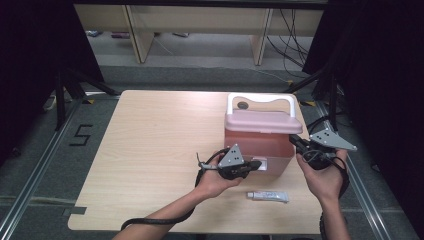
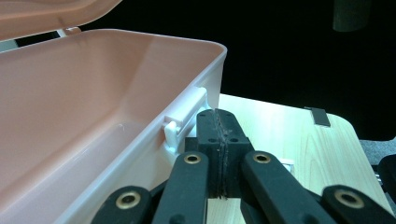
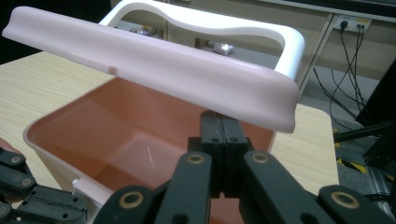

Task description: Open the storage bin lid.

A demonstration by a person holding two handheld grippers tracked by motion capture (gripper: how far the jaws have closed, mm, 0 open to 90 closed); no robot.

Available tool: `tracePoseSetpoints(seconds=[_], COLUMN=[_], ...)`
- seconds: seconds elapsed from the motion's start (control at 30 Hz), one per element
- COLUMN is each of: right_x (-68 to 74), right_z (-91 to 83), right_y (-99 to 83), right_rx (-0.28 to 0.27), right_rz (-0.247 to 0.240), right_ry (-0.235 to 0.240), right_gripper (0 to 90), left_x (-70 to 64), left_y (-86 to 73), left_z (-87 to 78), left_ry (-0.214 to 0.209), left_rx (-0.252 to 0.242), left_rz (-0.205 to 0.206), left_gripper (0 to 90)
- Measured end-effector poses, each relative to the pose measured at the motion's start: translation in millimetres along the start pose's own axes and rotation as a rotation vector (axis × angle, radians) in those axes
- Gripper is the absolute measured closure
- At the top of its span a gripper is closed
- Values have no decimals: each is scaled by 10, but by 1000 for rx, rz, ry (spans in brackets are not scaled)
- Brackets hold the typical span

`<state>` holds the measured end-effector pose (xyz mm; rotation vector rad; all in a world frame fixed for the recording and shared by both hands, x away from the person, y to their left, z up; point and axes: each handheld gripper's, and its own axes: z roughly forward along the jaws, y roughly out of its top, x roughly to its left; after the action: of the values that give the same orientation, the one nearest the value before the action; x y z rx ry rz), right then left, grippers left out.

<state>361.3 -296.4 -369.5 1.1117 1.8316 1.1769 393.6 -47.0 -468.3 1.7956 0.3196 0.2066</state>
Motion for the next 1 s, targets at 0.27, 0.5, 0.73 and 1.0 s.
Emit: tracePoseSetpoints(seconds=[0.27,0.5,0.73,1.0], right_x=[4,2,2,16], right_z=[23,50,79,132], right_y=[37,83,128,177], right_rx=[-15,-36,-61,-77], right_rz=[15,23,35,37], right_ry=[-15,-29,-51,-73], right_gripper=[900,900,900,900], left_x=[-6,-9,-11,-13], left_y=[-4,-6,-9,-18], left_z=[-3,1,7,10], left_ry=[8,8,9,8], left_rx=[4,4,-1,-9], left_rz=[-3,-10,-16,-22], left_gripper=[894,894,894,894])
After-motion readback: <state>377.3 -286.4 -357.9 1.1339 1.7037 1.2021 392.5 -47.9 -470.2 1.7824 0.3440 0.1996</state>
